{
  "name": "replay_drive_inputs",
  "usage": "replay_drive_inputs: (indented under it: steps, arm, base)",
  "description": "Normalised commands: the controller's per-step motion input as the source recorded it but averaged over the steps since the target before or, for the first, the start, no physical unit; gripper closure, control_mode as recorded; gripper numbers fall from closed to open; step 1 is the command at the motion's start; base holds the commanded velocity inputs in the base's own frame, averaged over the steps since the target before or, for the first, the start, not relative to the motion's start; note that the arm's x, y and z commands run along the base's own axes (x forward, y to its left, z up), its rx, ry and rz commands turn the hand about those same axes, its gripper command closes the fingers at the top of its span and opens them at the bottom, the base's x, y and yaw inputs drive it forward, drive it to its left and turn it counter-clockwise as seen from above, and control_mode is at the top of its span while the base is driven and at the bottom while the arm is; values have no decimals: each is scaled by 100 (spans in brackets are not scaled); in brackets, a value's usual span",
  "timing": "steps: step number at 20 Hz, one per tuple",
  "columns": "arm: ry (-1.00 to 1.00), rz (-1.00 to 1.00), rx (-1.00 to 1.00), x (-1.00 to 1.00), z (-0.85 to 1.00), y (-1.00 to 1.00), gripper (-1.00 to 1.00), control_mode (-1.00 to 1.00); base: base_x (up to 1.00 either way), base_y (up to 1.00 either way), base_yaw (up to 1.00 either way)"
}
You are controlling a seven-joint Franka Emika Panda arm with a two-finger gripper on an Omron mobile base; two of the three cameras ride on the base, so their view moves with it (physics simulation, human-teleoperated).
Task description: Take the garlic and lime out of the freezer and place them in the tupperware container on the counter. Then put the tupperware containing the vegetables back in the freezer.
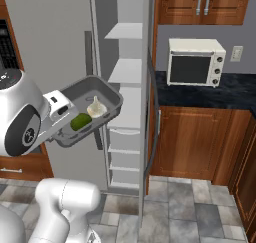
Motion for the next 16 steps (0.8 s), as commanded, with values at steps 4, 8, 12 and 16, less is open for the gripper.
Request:
replay_drive_inputs:
  steps: [4, 8, 12, 16]
  arm:
    - [0, 0, 0, 0, 0, 0, 100, 100]
    - [0, 0, 0, 0, 0, 0, 100, 100]
    - [0, 0, 0, 0, 0, 0, 100, 100]
    - [0, 0, 0, 0, 0, 0, 100, 100]
  base:
    - [10, 43, -4]
    - [45, 7, -4]
    - [58, 8, -1]
    - [48, 22, 0]
